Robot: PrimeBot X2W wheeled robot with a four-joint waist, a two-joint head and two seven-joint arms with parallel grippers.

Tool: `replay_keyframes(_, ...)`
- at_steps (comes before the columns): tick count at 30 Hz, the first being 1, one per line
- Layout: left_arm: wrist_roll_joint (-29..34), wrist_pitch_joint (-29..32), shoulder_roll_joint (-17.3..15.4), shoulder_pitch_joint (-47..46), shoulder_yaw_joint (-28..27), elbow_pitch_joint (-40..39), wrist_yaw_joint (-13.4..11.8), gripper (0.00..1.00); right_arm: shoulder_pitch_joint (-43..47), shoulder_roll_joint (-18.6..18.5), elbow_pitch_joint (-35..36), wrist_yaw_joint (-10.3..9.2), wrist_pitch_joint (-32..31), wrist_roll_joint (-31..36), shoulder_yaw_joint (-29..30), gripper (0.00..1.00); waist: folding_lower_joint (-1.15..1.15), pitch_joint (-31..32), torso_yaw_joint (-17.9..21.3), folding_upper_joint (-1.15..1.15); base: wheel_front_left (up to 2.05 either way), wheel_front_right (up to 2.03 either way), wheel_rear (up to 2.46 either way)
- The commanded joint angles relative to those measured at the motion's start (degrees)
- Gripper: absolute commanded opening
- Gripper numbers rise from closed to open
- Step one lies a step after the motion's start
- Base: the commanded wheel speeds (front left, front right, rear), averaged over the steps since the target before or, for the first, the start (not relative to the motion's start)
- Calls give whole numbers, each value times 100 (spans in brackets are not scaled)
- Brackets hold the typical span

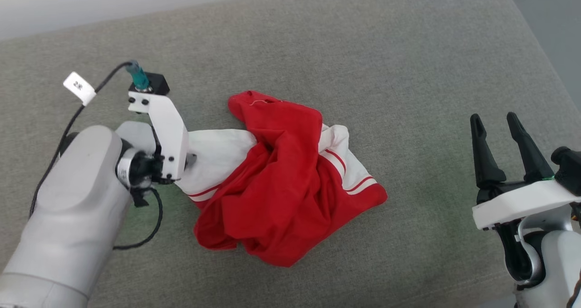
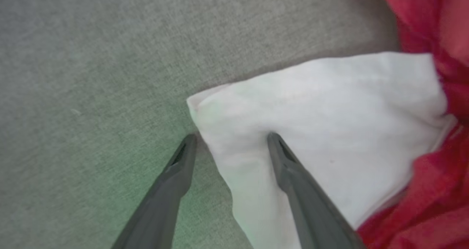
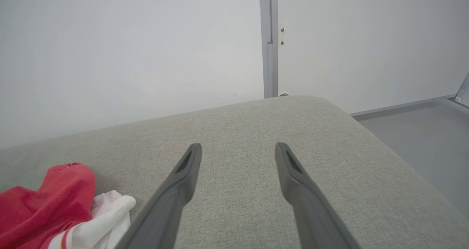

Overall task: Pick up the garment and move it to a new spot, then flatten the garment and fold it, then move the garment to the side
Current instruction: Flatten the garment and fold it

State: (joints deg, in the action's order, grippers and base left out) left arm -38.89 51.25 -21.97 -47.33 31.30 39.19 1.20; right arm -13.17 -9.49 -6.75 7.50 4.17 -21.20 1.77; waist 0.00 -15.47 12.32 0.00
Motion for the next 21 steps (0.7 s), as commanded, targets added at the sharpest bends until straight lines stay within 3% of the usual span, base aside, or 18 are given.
replay_keyframes(1, 26, 74, 59, 3, 53, 247, -79, 100, -73, 2, -20, -2, 61, -50, -35, 100, 0, -96, 70, 0, 0, 0, 0)
replay_keyframes(5, -2, 122, 272, 15, 168, 611, -20, 100, -149, -13, -60, -3, 117, -99, -48, 100, 0, -187, 94, 0, 0, 0, 0)
replay_keyframes(6, -25, 157, 321, 31, 210, 685, 65, 14, -155, -11, -77, -3, 125, -109, -44, 100, 0, -204, 90, 0, 0, 0, 0)
replay_keyframes(7, -37, 47, 341, 1, 193, 719, 93, 0, -170, -10, -88, -3, 138, -118, -46, 100, 0, -224, 86, 0, 0, 0, 0)
replay_keyframes(12, -67, -409, 191, -271, 29, 841, 222, 0, -207, -40, -134, -3, 195, -161, 22, 100, 0, -254, -29, 0, 0, 0, 0)
replay_keyframes(21, -13, -1304, -661, -670, -449, 853, 90, 0, -187, -78, -118, -3, 121, -153, 207, 100, 0, -227, -298, 0, 0, 0, 0)
